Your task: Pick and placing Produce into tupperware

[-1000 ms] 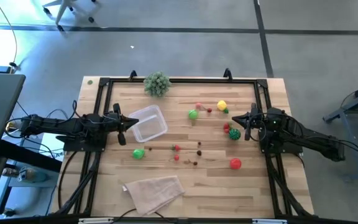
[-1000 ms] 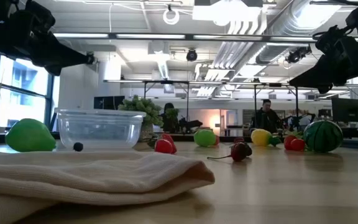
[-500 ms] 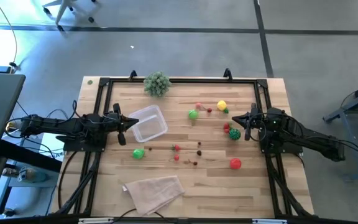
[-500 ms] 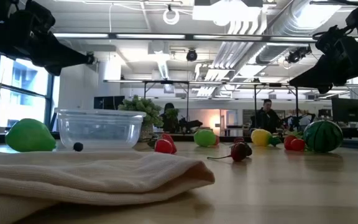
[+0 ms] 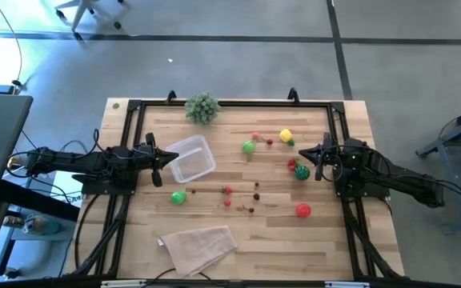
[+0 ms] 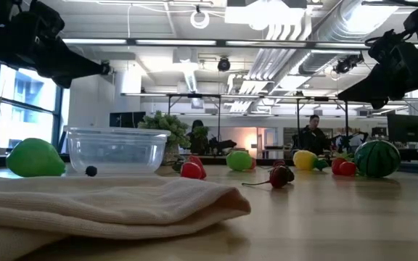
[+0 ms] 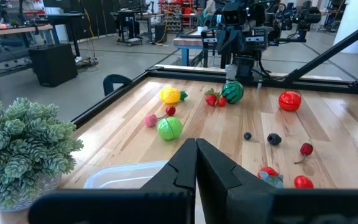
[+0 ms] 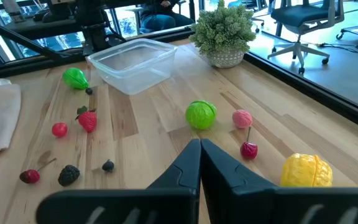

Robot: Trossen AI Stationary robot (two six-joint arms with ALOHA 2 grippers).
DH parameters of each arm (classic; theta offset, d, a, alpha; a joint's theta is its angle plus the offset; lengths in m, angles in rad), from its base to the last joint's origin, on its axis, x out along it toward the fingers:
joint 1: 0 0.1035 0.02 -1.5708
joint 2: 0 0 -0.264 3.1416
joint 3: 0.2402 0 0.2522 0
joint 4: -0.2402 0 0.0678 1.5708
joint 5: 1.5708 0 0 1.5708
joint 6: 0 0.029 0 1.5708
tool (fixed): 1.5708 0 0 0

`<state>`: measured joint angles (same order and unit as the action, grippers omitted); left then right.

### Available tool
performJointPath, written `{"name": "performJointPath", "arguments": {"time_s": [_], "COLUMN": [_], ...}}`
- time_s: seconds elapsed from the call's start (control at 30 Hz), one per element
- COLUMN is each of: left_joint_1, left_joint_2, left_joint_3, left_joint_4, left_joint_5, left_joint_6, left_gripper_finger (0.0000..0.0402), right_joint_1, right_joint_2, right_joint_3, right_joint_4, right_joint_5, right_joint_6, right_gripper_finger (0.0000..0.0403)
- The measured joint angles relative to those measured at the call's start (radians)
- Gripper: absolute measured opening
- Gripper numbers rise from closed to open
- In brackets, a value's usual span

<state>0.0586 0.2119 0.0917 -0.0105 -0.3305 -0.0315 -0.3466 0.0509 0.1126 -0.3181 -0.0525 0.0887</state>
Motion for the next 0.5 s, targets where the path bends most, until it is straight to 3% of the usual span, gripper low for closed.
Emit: {"name": "performJointPath", "arguments": {"time_s": [0.5], "left_joint_1": [0.000], "left_joint_2": [0.000], "left_joint_3": [0.000], "left_joint_4": [0.004], "left_joint_5": [0.000], "left_joint_6": [0.000], "left_gripper_finger": [0.0001], "right_joint_1": [0.000], "right_joint_2": [0.000], "right_joint_3": [0.000], "right_joint_4": [0.000], "right_joint_5": [0.022], "right_joint_6": [-0.026], "right_gripper_finger": [0.0000]}}
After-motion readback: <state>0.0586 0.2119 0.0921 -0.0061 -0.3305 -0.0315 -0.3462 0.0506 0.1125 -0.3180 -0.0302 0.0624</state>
